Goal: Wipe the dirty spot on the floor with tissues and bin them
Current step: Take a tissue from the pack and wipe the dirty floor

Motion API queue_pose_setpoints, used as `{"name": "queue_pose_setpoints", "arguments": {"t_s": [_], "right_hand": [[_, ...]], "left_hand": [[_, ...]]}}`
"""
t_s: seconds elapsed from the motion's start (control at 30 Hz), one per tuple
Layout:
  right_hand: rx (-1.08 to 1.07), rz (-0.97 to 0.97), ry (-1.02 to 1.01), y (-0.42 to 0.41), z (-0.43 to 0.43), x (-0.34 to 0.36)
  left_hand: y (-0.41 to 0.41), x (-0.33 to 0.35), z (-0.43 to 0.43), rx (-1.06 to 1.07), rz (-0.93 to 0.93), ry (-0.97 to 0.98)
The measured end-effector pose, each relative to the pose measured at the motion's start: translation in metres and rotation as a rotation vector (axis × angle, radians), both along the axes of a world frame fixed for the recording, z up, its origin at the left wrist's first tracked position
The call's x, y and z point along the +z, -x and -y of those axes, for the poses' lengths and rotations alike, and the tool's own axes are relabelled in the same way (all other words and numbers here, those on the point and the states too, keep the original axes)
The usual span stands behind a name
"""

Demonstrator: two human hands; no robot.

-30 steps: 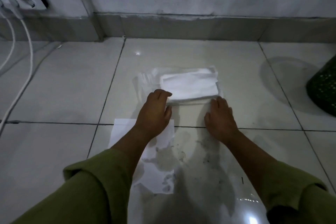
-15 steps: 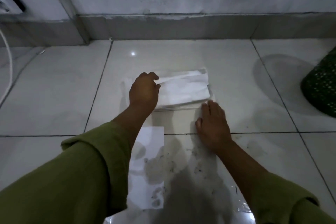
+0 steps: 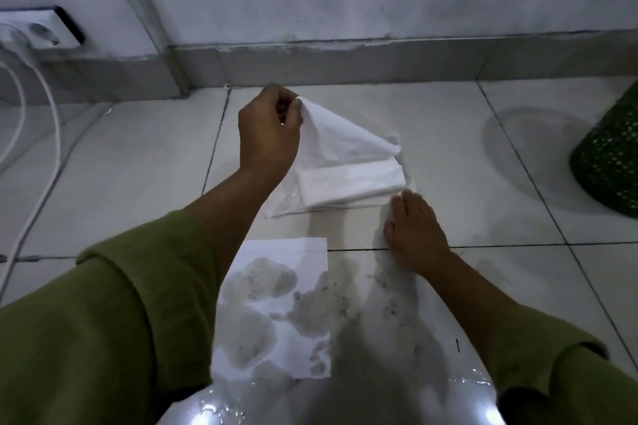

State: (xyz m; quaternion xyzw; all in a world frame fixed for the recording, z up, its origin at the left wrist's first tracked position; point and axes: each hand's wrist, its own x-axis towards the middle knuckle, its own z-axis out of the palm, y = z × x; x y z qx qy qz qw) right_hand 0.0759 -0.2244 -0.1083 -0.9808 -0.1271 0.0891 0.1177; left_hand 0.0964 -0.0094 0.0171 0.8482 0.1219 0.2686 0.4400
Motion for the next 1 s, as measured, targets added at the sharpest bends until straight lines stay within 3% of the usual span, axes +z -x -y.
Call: {"name": "queue_pose_setpoints", "arguments": {"t_s": [0.2,0.3,0.4,0.5,0.6,0.7,0.77,1.0], "right_hand": [[-0.013,-0.158,0.01,-0.003,0.004,0.012],[-0.17,-0.093,-0.264,0.005,-0.003,0.021],[-0.326,0.116,-0.565,0.022,-0.022,0.035],[-0.166,0.211,-0.724,0.035,-0.047,0.051],[0.092,0.241,-0.673,0.044,-0.068,0.071],[0.312,0.108,-0.611,0.057,-0.086,0.09],[0.368,0.046,-0.561,0.062,-0.093,0.097],[0.372,0.16,-0.324,0.082,-0.094,0.108]], "left_hand": [[0.027,0.018,-0.007,-0.077,0.088,-0.036],[0.046,0.023,-0.011,-0.133,0.091,-0.076],[0.067,0.019,-0.016,-0.231,0.056,-0.127],[0.09,0.009,-0.021,-0.296,0.004,-0.156],[0.111,0.0,-0.025,-0.328,-0.037,-0.189],[0.128,-0.005,-0.03,-0.332,-0.063,-0.188],[0.138,-0.005,-0.034,-0.317,-0.069,-0.178],[0.172,-0.001,-0.055,-0.206,-0.036,-0.224]]}}
